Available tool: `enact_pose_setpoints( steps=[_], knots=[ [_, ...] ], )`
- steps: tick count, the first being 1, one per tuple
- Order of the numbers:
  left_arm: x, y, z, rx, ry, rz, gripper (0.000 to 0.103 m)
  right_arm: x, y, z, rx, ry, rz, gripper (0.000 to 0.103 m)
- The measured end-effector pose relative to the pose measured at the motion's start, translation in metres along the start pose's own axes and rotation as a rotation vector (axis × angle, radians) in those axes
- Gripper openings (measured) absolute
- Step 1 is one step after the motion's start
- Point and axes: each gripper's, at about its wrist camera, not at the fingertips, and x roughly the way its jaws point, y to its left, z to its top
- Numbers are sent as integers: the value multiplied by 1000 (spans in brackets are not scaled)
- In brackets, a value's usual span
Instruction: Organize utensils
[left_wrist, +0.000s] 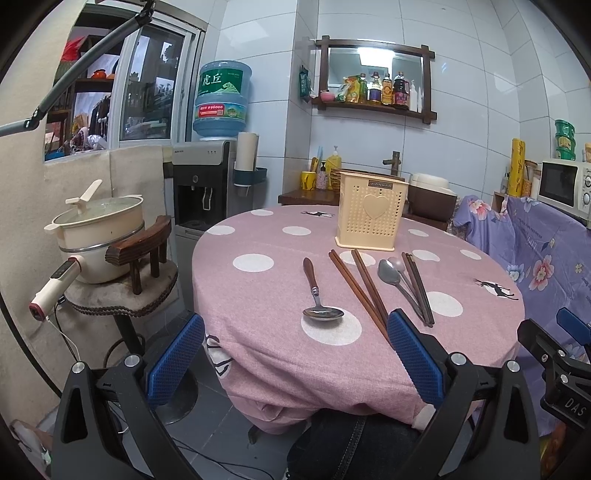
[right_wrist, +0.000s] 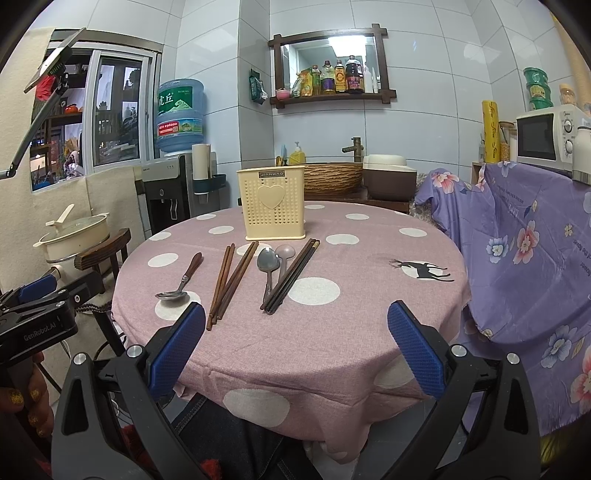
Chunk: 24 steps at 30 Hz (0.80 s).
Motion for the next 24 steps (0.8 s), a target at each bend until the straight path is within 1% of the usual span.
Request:
enact_pose_setpoints(
  steps=[24],
  knots=[
    [1,-1,-2,-1,4,0,98,1,-1,0,1,1,-1,98]
  ],
)
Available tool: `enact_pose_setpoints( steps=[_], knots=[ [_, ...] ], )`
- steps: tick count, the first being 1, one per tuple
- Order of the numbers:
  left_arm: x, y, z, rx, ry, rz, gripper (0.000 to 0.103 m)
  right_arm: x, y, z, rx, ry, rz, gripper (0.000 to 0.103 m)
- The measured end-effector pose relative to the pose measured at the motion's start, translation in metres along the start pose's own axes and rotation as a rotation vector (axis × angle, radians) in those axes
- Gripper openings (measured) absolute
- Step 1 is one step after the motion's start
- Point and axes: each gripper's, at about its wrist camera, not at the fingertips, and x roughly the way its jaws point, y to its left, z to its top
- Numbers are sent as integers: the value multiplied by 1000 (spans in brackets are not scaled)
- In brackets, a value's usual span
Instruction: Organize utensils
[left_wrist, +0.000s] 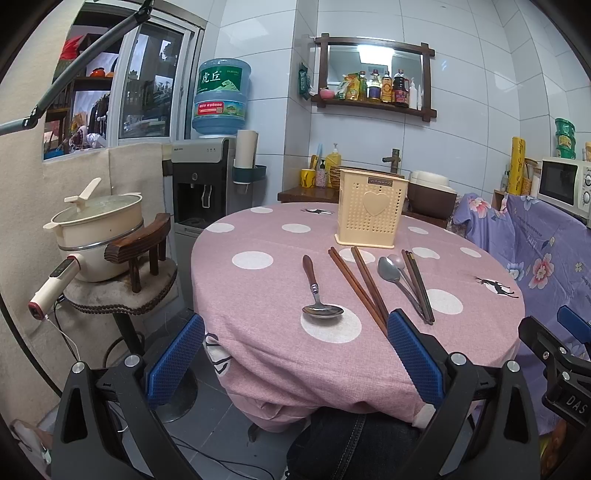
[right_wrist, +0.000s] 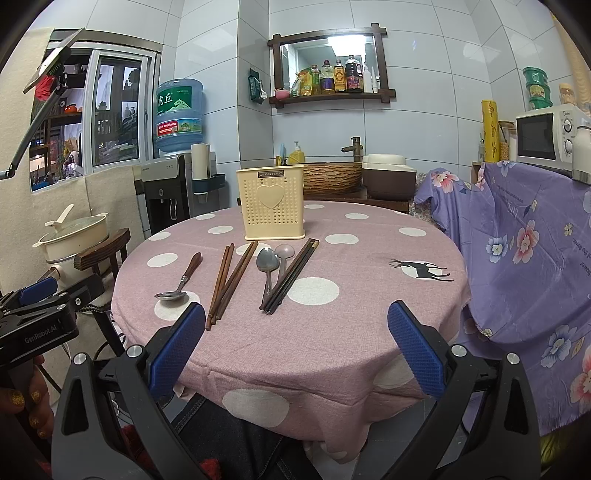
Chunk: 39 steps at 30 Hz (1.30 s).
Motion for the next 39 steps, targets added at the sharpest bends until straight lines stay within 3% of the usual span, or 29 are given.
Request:
enact_pose_setpoints(
  steps=[39],
  knots=[
    [3,-5,-3,2,2,1,98,7,-3,-2,10,17,-3,98]
  ],
)
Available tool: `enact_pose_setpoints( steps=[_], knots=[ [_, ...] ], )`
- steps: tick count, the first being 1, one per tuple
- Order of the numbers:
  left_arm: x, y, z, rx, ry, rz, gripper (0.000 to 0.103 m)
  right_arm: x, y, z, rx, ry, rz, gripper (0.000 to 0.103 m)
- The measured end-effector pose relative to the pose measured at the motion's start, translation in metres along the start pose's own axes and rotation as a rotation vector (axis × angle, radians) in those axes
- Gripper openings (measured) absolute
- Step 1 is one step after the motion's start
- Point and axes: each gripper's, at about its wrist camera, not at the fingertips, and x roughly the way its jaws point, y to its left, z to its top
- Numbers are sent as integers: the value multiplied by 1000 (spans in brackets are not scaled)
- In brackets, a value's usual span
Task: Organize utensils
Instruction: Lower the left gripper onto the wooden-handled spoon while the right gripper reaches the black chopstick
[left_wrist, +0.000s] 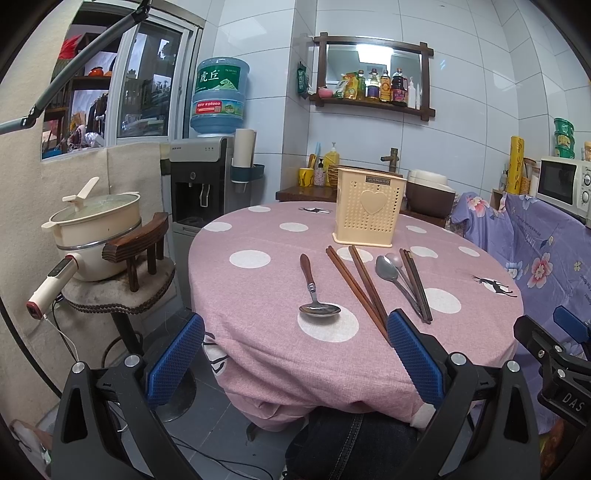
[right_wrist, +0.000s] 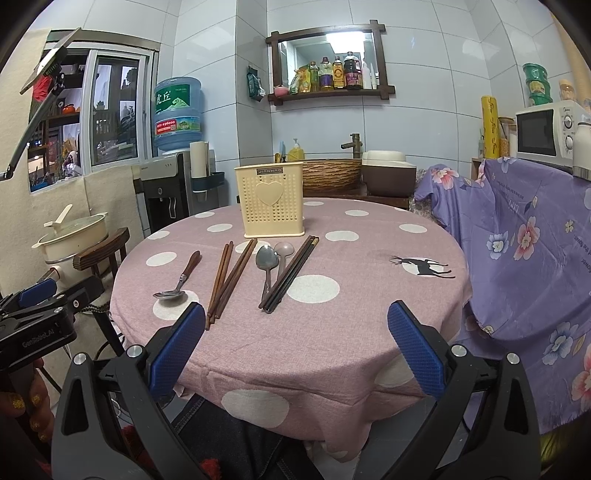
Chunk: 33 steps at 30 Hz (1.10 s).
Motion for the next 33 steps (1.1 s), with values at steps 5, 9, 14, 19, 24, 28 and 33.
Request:
enact_pose_setpoints(
  steps=[5,9,14,19,24,28,33],
  knots=[
    [11,0,-3,-25,38,-4,98,12,0,1,-1,20,-4,98],
    [30,3,-2,-52,95,-15,98,31,-5,3,2,62,-13,98],
    [53,11,15,-51,127,14,98,60,-15,14,2,109,-23,98],
    [83,19,41,-39,150,5,95,98,-26,35,15,173,7,98],
    [119,20,61,-24,209,-35,91,146,-40,59,53,274,28,95],
    [152,13,70,7,286,-65,85,197,-44,72,46,391,21,85],
    [186,9,80,32,361,-75,73,256,-48,78,68,529,41,63]
  ],
)
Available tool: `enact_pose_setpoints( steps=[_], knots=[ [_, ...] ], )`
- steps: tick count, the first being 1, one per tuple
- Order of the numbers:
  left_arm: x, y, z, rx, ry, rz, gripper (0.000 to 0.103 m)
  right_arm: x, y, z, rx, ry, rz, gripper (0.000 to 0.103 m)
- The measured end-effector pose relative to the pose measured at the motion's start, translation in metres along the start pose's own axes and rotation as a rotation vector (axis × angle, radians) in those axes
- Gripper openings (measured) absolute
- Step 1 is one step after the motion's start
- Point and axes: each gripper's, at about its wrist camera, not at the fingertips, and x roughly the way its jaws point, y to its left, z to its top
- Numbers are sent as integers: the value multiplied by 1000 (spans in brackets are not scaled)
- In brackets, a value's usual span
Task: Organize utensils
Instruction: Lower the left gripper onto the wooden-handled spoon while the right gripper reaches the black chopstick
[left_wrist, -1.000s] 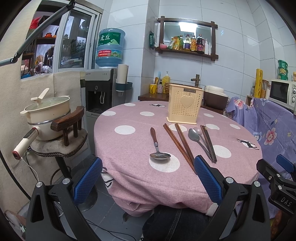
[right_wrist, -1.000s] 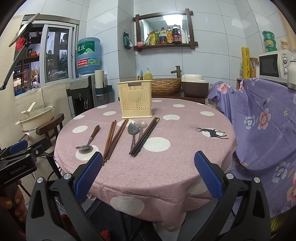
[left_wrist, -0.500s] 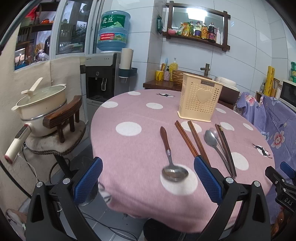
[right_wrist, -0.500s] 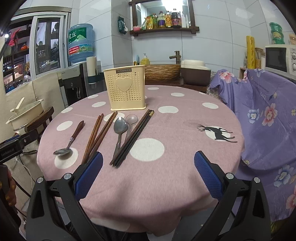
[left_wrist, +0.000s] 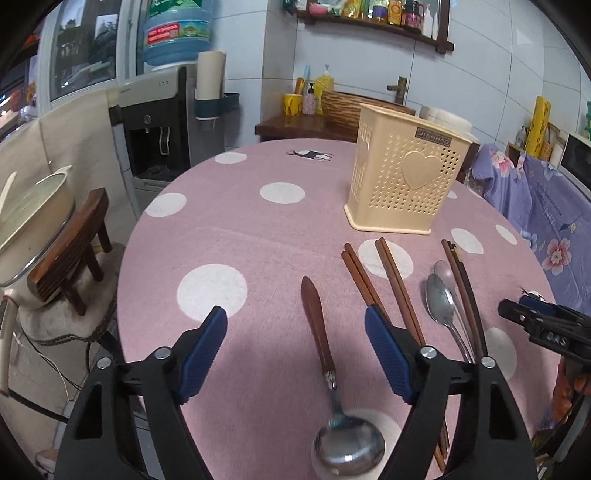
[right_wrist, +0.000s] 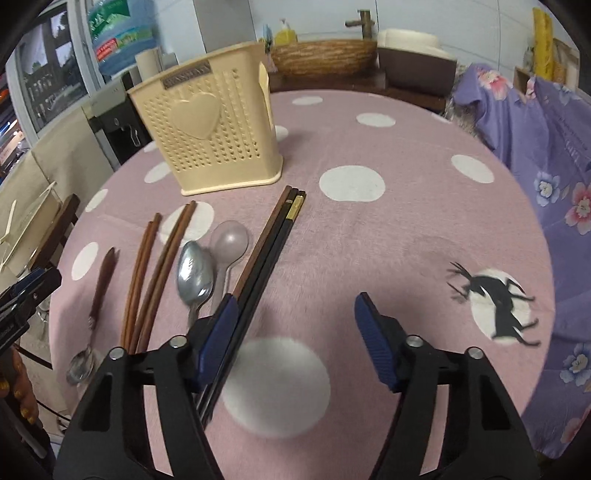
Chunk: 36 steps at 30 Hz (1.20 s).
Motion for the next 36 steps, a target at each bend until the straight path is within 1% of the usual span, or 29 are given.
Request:
enact_pose_setpoints(
  steps=[2,5,6,7,11,14,17,21,24,27,30,36],
  knots=[
    [10,-1,6,6,32,-2,69,16,1,11,5,37,-20,57],
    [22,-3,9,12,73,-16,65,32,4,22,6,63,-36,49],
    [25,-4,10,16,83,-19,65,34,4,25,8,69,-30,48],
    [26,-5,10,21,86,-21,65,38,5,28,9,75,-21,47],
    [32,-6,11,22,99,-19,64,49,9,37,9,92,-37,40],
    [36,-6,11,20,110,-18,64,51,10,42,2,91,-43,36],
    [38,-5,11,23,115,-15,64,52,4,44,4,109,-56,31],
    [39,-5,12,21,121,-17,64,51,-7,46,27,112,-55,30],
    [41,-7,12,22,130,-21,64,54,-5,47,47,131,-29,31],
    [42,-10,12,22,134,-26,64,56,-3,49,54,129,-37,31],
    [45,-14,12,41,136,-13,64,56,-2,49,55,130,-44,31],
    [62,-11,10,19,182,6,48,57,1,51,51,131,-56,31]
  ],
)
